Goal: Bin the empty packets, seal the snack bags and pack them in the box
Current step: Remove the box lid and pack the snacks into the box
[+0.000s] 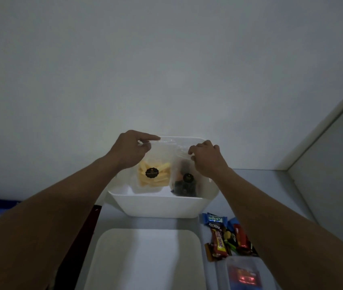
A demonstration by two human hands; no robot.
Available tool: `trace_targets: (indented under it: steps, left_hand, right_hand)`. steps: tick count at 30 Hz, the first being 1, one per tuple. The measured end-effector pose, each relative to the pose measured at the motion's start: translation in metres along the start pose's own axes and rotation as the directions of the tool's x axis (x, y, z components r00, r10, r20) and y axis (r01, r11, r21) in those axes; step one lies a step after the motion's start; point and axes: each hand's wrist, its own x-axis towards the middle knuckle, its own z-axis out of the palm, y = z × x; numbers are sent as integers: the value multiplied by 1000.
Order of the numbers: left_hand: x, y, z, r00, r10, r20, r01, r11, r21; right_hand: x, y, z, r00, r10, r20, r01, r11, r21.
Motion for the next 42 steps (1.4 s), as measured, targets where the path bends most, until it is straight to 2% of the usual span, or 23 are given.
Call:
trace_targets:
  steps: [3,5,8,11,15,20,24,29,35,42]
  left_hand:
    - [7,6,13,999,13,44,-12,1000,-14]
    - [12,11,26,996,25,87,-24,1000,-9]
    - [19,15,53,988,36,153,-37,999,3]
    - [23,13,83,980,32,194,-31,999,-8]
    - [27,6,115,990,-20,142,24,999,-28]
    - [31,-2,135,988,0,156,-12,997,74]
    - [35,-5,141,997,-12,77,4,994,107]
    - [37,-7,149,998,-56,23,53,990,134]
    - [31,-14,146,992,-110,66,96,980,176]
    - [18,17,127,1000,-24,12,20,961,275]
  right_hand:
    - [-6,12,1,996,76,-47,-71,992,105]
    - [-11,22,4,990,133,50,-140,969,204]
    - [-19,34,7,960,140,244,-227,898,377]
    - [-28,39,3,948,143,283,-276,812,514]
    - [-32,45,-1,942,166,293,-317,728,608]
    - [-31,49,-4,945,172,278,-314,712,628]
    - [-31,43,5,960,92,264,-230,798,558]
    - [-32,37,16,949,115,293,-257,821,510]
    - [-33,35,16,946,136,293,-270,832,485]
    - [-49,46,-4,949,155,275,-272,844,462]
